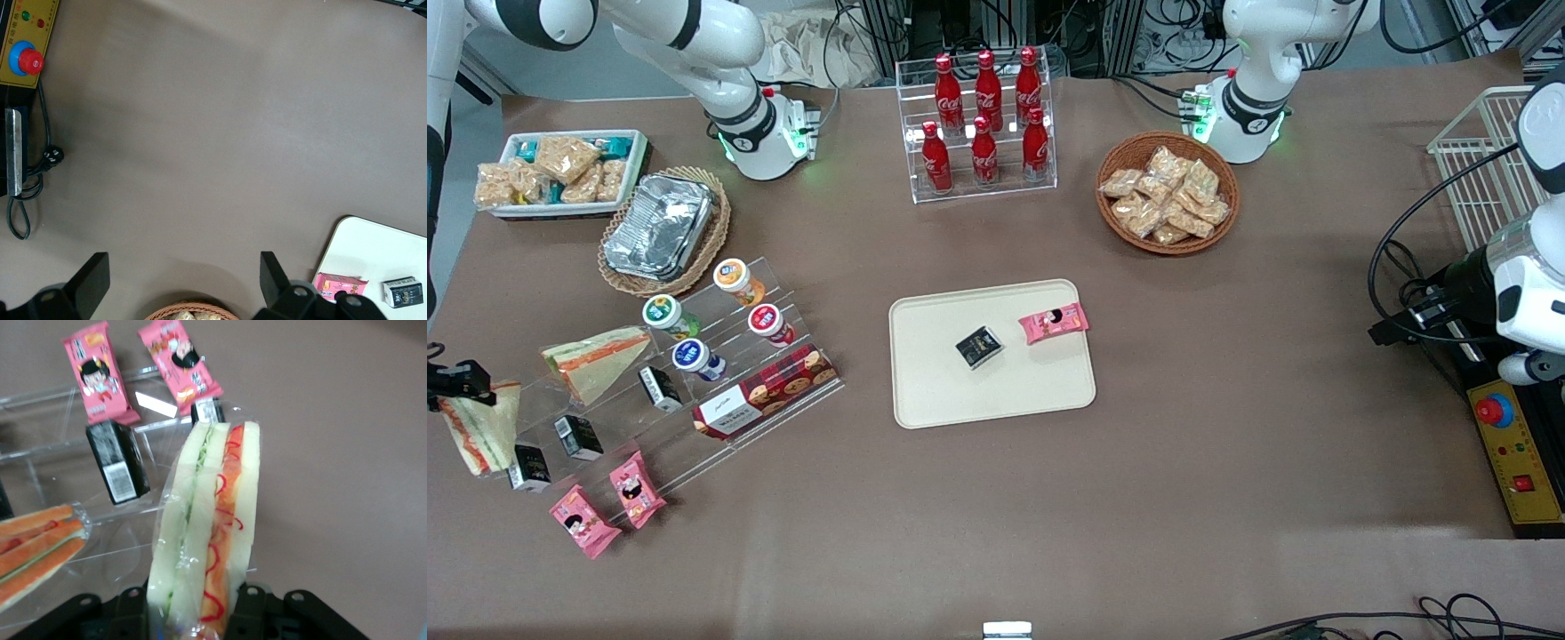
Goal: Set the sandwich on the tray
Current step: 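Lift the sandwich out of the rack and carry it over the cream tray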
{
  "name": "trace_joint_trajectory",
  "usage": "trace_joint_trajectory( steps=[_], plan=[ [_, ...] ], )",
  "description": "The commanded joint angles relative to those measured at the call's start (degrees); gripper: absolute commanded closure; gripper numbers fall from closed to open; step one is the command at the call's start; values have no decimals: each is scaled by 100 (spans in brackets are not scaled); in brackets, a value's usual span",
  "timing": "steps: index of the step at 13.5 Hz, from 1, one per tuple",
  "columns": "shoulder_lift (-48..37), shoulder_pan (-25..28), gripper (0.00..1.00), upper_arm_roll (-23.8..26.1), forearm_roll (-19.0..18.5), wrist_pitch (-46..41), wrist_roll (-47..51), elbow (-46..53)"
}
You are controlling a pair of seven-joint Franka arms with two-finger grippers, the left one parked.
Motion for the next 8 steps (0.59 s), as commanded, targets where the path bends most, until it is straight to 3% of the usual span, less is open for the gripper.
trace_joint_trajectory(
  steps=[1, 6, 8],
  plan=[
    [-229, 17, 100, -4, 116, -670, -157, 376],
    [-439, 70, 100, 5, 11, -2234, 52, 1238],
    [-720, 385, 100, 14, -226, -2753, 823, 1292]
  ],
)
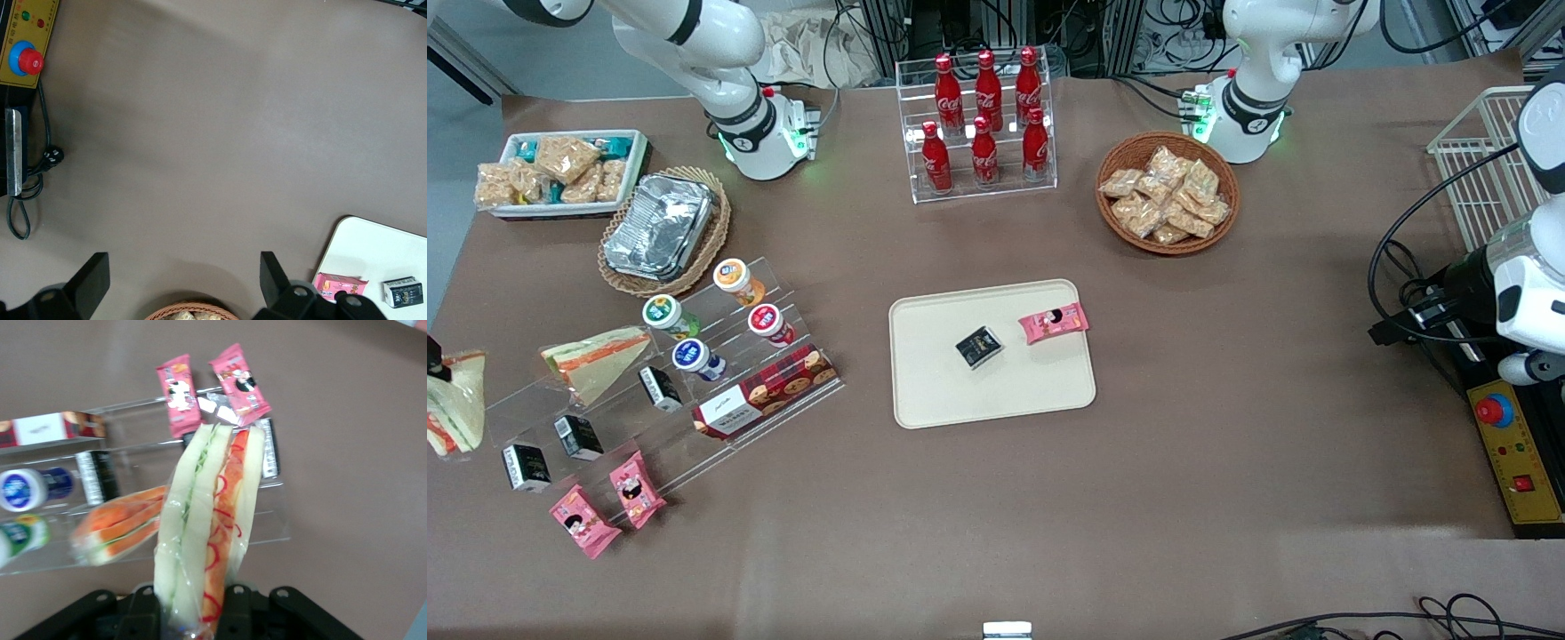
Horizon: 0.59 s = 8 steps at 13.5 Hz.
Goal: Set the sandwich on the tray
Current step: 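Lift the sandwich out of the rack and carry it over the cream tray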
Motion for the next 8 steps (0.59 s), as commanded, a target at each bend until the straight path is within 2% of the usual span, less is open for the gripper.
trace_joint_trajectory(
  steps=[1, 3, 5, 8],
  plan=[
    [-451, 542, 100, 18, -292, -729, 1222, 130],
    [-715, 1200, 100, 19, -477, -1378, 2820, 139],
    [-857, 1807, 100, 80, -460, -1776, 4481, 139],
    [-980, 2817, 100, 106, -312, -1883, 6705, 130]
  ],
)
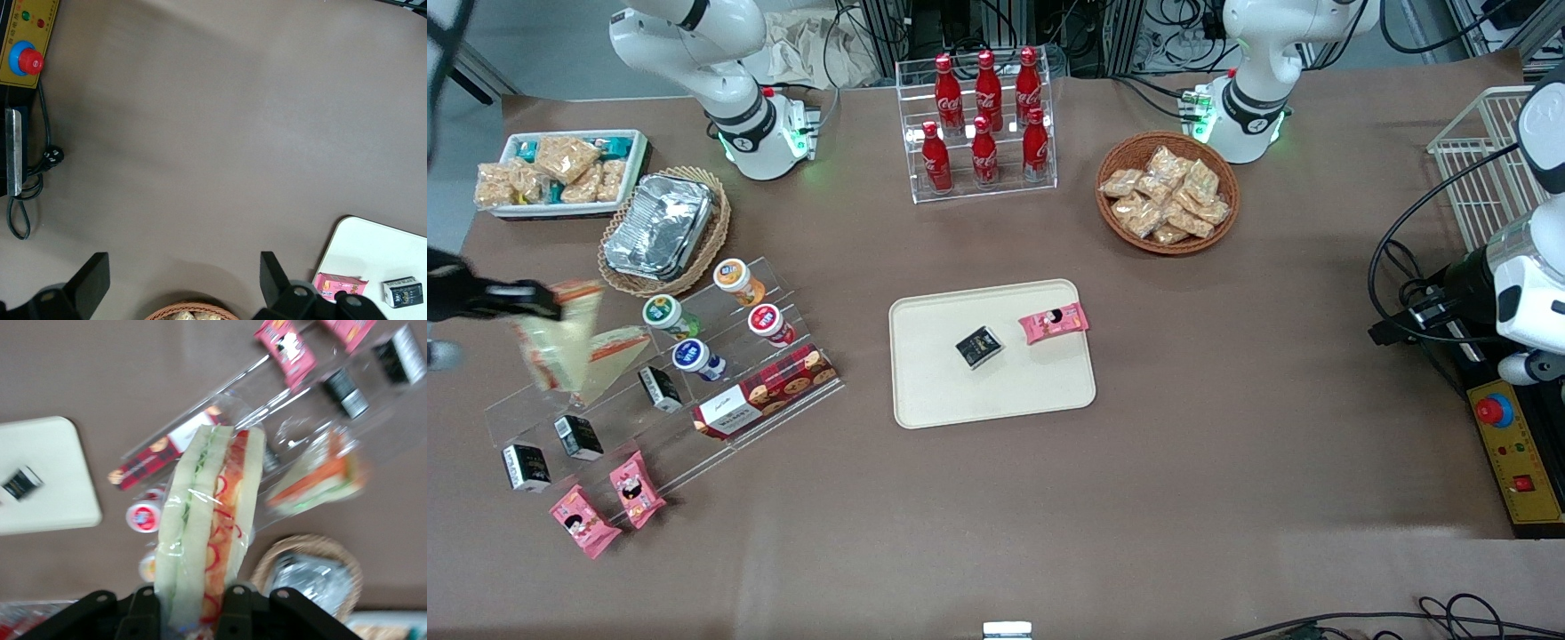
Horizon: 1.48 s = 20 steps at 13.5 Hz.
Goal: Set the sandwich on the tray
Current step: 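Lift the sandwich out of the rack and carry it over the cream tray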
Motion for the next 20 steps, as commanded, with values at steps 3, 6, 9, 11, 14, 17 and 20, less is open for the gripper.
trace_joint_trajectory(
  steps=[3, 6, 9, 11, 14, 17, 20],
  plan=[
    [-47, 1283, 100, -29, 504, 13, 3474, -43],
    [216, 1996, 100, -38, 777, 767, 5067, -113],
    [734, 2471, 100, -38, 918, 1523, 6378, -149],
    [1016, 2718, 100, -38, 936, 2068, 6845, -245],
    [1464, 2947, 100, -29, 1137, 2938, 7574, -395],
    [2096, 3227, 100, -38, 1279, 3720, 8251, -386],
    [2668, 3316, 100, 6, 1288, 4398, 9034, -343]
  ],
)
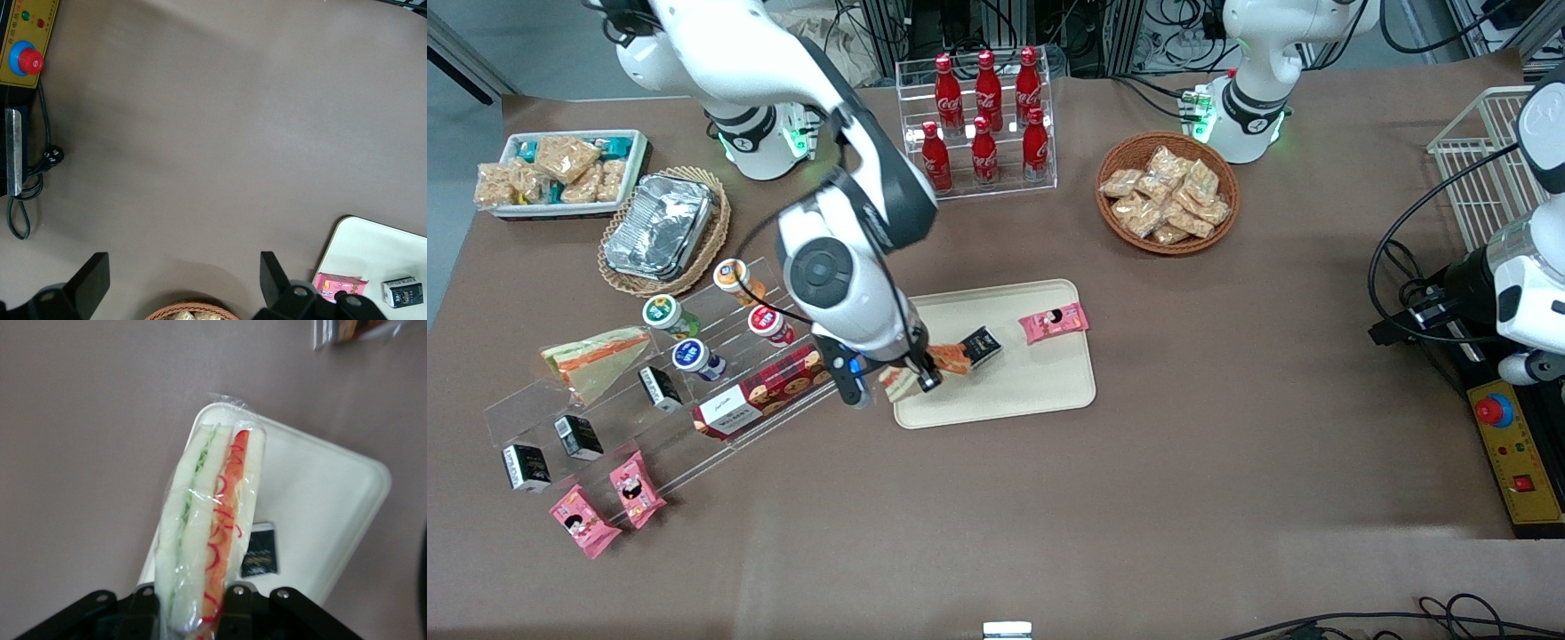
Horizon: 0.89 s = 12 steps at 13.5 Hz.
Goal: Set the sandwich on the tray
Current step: 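Lower the sandwich onto the tray beside the black box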
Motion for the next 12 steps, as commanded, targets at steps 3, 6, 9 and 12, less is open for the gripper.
trace_joint_trajectory(
  steps=[3, 6, 9, 12],
  plan=[
    [758, 94, 100, 204, 165, 1046, 973, 158],
    [1048, 94, 100, 415, 157, 1637, 1265, 167],
    [1154, 103, 100, 434, 130, 1665, 1247, 167],
    [1268, 234, 0, 416, -201, 1665, 1230, 210]
  ],
)
